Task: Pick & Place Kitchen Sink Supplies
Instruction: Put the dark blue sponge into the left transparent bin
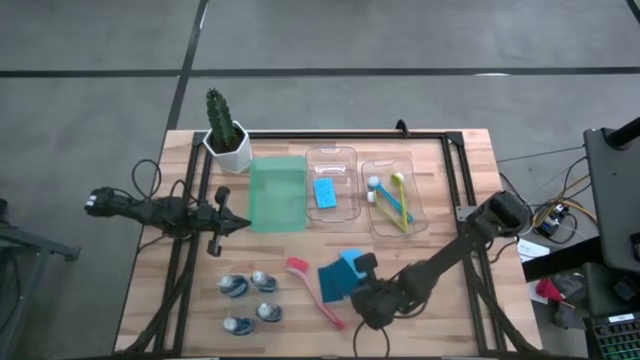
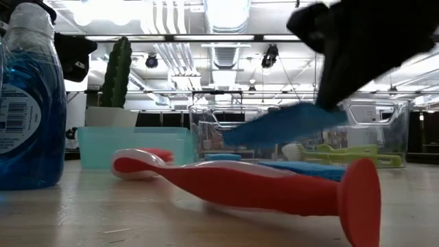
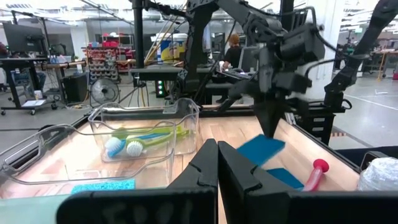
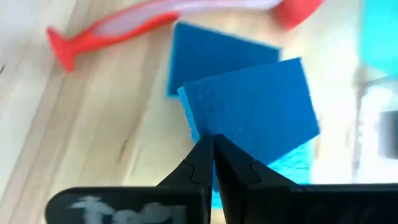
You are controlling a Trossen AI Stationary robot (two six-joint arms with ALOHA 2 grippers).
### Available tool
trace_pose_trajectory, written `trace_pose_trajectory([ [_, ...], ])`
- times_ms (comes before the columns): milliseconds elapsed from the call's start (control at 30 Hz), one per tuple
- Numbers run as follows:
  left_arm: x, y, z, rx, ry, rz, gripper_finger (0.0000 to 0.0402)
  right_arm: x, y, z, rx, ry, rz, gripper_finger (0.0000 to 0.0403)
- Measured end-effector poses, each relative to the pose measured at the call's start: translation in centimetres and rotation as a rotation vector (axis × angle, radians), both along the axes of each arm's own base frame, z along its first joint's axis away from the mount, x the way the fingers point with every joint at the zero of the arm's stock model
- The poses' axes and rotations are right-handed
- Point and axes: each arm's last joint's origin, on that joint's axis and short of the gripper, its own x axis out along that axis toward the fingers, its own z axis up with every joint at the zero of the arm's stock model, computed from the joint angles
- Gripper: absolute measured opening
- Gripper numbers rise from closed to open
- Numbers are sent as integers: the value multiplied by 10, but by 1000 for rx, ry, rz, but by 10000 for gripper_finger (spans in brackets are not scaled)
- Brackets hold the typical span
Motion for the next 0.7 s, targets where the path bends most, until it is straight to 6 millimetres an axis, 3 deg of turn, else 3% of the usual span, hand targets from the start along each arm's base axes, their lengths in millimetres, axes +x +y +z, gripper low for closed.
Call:
trace_pose_trajectory([
  [367, 0, 0, 0, 0, 2, 0, 3, 4, -13, 43, -121, -111, -28, 7],
  [700, 0, 0, 0, 1, 4, 0, 3, 18, -54, 66, -230, -176, -127, 8],
])
